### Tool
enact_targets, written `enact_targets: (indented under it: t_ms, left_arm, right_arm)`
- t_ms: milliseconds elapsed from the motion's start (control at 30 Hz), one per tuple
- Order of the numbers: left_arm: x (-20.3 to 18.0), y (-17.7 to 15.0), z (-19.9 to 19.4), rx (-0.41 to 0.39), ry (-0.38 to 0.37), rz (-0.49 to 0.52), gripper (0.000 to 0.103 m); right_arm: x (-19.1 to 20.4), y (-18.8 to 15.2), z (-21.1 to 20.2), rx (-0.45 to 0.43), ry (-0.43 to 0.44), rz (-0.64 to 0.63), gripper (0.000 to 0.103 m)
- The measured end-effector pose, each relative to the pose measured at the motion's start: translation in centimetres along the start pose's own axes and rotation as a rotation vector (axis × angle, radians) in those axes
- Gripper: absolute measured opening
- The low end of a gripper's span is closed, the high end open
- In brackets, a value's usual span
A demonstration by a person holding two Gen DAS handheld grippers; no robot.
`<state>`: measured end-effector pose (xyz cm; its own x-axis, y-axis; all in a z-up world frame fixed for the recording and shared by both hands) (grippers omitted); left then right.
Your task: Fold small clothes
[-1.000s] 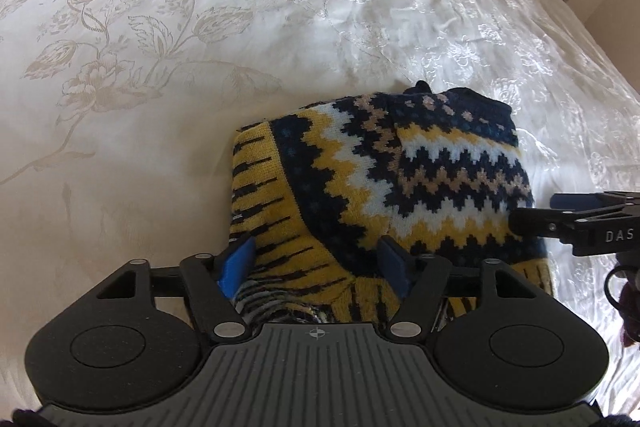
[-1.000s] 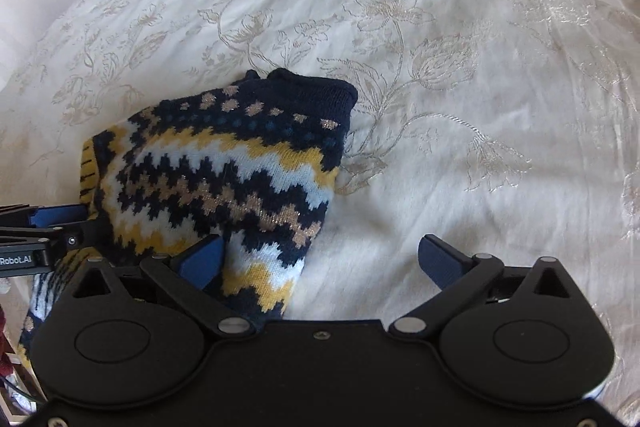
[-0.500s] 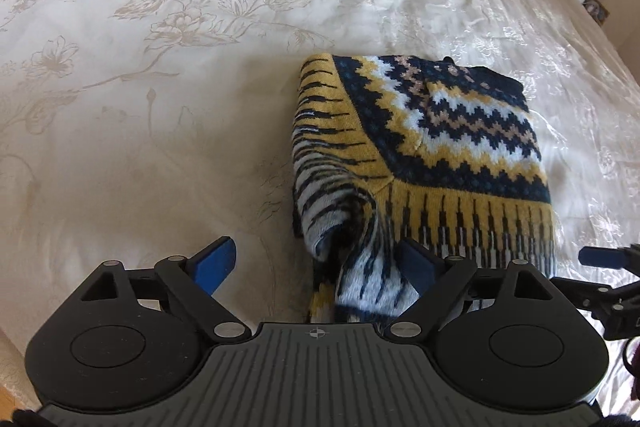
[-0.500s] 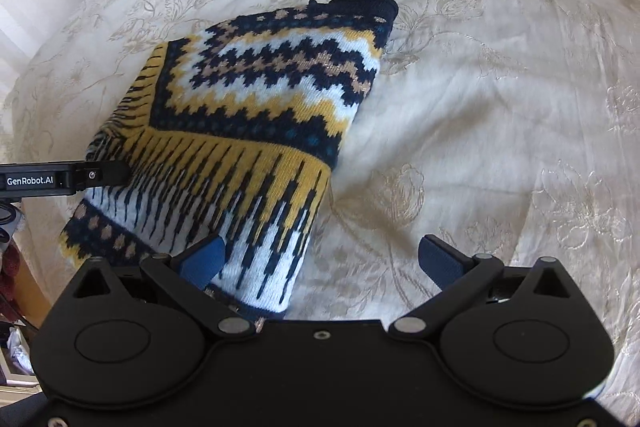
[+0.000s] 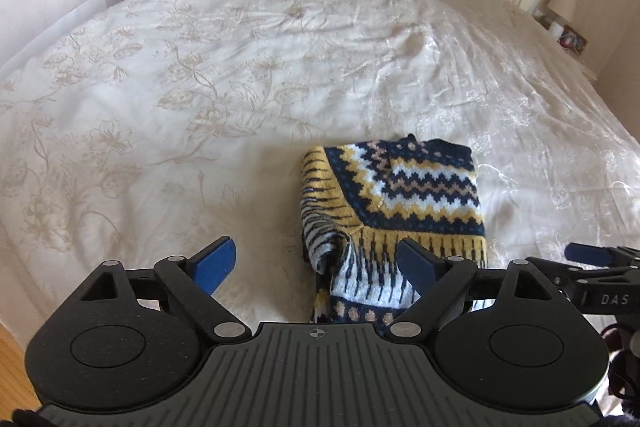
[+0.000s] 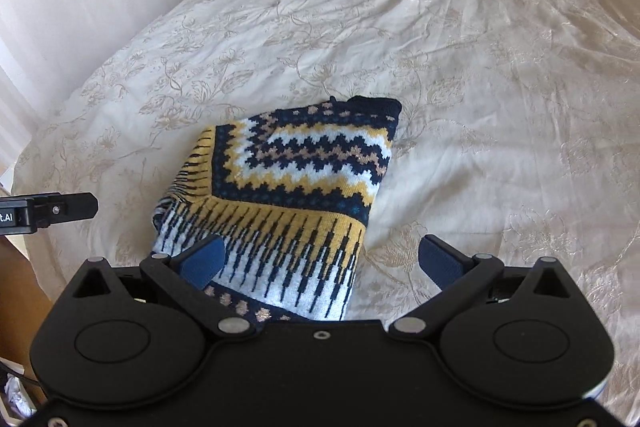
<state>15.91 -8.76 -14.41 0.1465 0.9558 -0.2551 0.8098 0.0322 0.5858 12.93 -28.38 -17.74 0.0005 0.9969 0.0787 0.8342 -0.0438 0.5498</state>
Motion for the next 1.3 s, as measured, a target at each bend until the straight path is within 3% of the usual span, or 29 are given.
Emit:
enact_targets:
  t_ms: [67,200,300,500,667,1067,1300]
  left_arm:
    - [0.0,0.6,-1.3,-0.001,0.057,0.008,0.088]
    - [0.2,1.4,-3.6,0.009,0.141,0.015,0.088]
    - [0.2,1.3,-4.8,0.015,0.130,0.014,0.088]
    - [-0.7,-0.2,-6.6,0.039,0.166,0.039,0.088]
    - [-1.6,-2.0,-7.5,0.059,0.186,0.084,0.088]
    - [-2.0,-4.4,-9.1,0.081,0.099,0.060,0.088]
    - [-1.9,-5.3,-9.5,0.100,0.087,0.070,0.088]
  right_arm:
    - [0.6,0.0,-1.5,-0.017,-0.023,0.009,0.102]
    - [2.1,0.2,-4.9,-0.083,0.026,0.055,0.102]
    - [2.8,0.2,-6.8,-0.106,0.000,0.079,0.102]
    - [2.7,-0.6,-9.6,-0.073,-0.185,0.171,0.102]
    - [2.9,-1.8,-11.3,-0.065,-0.164,0.181,0.102]
    - [5.2,-4.4,-14.1,-0.066,-0.171,0.135,0.102]
    - [5.8,-5.1,-15.0,-0.071,-0.172,0.149,0.102]
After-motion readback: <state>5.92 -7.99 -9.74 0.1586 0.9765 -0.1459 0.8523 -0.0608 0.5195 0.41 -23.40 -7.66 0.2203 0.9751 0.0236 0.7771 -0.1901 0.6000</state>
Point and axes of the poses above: each gripper's, at about its wrist camera, not at the fingertips, and z roughly the way its jaws point, x to its left, y to its top, the point moved 6 cm from there along z, roughly the way its jaws point, and after that the axes turned 10 degrees about -y, right-handed, at the moved point
